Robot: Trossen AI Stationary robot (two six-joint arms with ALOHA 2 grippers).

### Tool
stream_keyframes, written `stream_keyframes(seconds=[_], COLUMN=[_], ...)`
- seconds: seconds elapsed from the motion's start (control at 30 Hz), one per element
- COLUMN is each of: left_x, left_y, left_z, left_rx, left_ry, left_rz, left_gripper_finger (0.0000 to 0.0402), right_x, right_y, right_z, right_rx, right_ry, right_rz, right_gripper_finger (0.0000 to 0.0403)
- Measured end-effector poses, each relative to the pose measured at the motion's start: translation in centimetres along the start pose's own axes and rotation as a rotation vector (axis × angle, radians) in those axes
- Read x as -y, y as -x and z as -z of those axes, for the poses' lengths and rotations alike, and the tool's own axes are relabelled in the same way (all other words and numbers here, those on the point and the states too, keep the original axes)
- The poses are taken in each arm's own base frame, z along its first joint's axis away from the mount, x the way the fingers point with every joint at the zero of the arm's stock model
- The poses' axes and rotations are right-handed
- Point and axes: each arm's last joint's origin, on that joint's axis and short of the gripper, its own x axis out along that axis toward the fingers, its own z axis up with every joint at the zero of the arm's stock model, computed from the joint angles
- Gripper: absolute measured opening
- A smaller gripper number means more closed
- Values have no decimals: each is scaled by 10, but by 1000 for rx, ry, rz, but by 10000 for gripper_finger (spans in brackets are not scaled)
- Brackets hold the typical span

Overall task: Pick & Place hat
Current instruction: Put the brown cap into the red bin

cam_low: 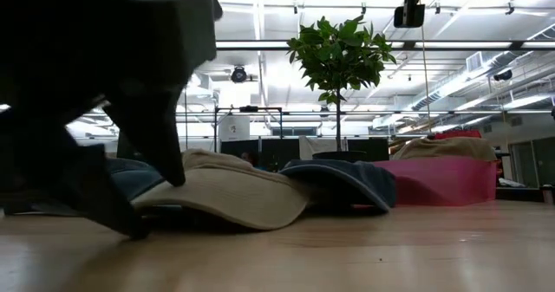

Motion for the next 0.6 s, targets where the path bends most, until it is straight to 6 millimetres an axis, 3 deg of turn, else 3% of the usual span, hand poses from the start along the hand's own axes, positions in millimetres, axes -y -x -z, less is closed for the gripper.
stream_keyframes(seconds=[0.1,0.23,0.27,0.43,0.6], left_x=[-5,-18,-21,-35,-48], left_y=[-10,-10,-8,15,60], left_z=[-1,-8,-10,-23,-34], left_rx=[-1,-13,-18,22,109], left_ry=[-58,-86,-76,-41,-3], left_rz=[-74,-94,-95,-126,-167], left_gripper_finger=[177,44,27,14,6], right_x=[0,0,0,0,0], right_y=[0,0,0,0,0], right_z=[0,0,0,0,0], right_rx=[0,0,0,8,10], right_ry=[-4,-5,-8,-16,-16], right_rz=[0,0,0,5,6], right_gripper_finger=[7,7,7,7,7])
